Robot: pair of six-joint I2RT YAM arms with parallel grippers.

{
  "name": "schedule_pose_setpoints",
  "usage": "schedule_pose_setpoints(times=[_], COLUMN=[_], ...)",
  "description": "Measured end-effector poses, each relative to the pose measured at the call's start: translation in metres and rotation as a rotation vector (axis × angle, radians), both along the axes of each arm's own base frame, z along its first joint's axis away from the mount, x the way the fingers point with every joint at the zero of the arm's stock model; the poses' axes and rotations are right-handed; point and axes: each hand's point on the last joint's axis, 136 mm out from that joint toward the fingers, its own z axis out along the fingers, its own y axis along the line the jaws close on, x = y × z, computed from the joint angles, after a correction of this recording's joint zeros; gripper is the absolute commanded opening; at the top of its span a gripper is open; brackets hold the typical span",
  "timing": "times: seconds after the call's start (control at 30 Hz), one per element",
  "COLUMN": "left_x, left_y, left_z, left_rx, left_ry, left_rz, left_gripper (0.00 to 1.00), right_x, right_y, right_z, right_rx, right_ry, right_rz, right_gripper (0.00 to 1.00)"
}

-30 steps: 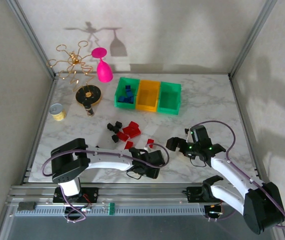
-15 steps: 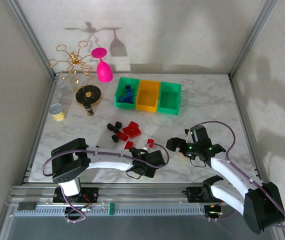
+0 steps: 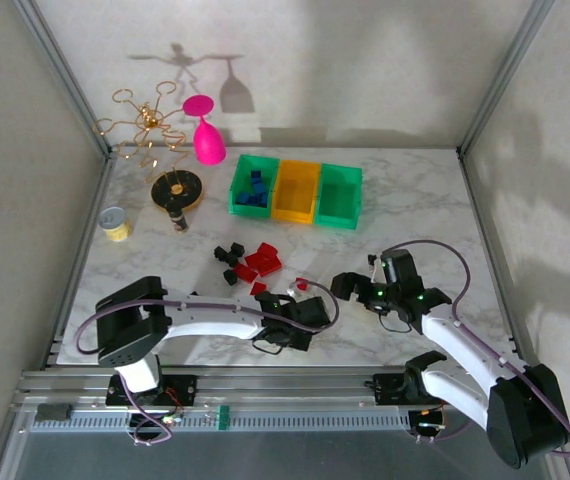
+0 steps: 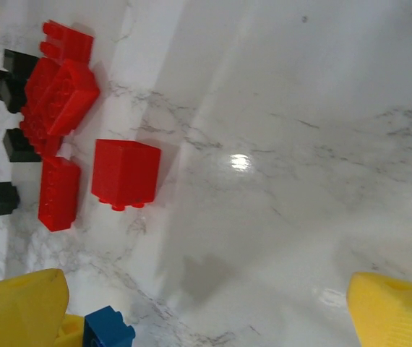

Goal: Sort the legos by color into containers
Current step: Pick up the lego from the middle-left of the table, then place the lego in the container.

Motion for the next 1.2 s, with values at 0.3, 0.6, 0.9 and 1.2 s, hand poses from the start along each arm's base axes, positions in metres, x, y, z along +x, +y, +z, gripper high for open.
schedule_pose_setpoints(times=[0.3,0.6,0.9,1.2], left_x=[0.066,0.169,0.281,0.357], left_y=[0.033,0.098,0.125,0.146], left_z=[0.069,0.132,0.132,0.072], left_rx=[-0.076,-0.048,0.006,0.076], left_ry=[-0.159,-0.363,-0.468,-0.425], left_rz=[0.157,0.388,0.538,0.610], left_gripper=[0.32,0.32,0.31,0.32], right_x=[0.022,0.045,0.076,0.081], right_y=[0.030,0.058,0.058,0.054], right_z=[0.031,0.046,0.061,0.061], right_rx=[0.070,0.091,0.058,0.042], right_ry=[-0.096,-0.165,-0.228,-0.235], right_rz=[0.071,0.105,0.025,-0.006], right_gripper=[0.99,0.99,0.99,0.99])
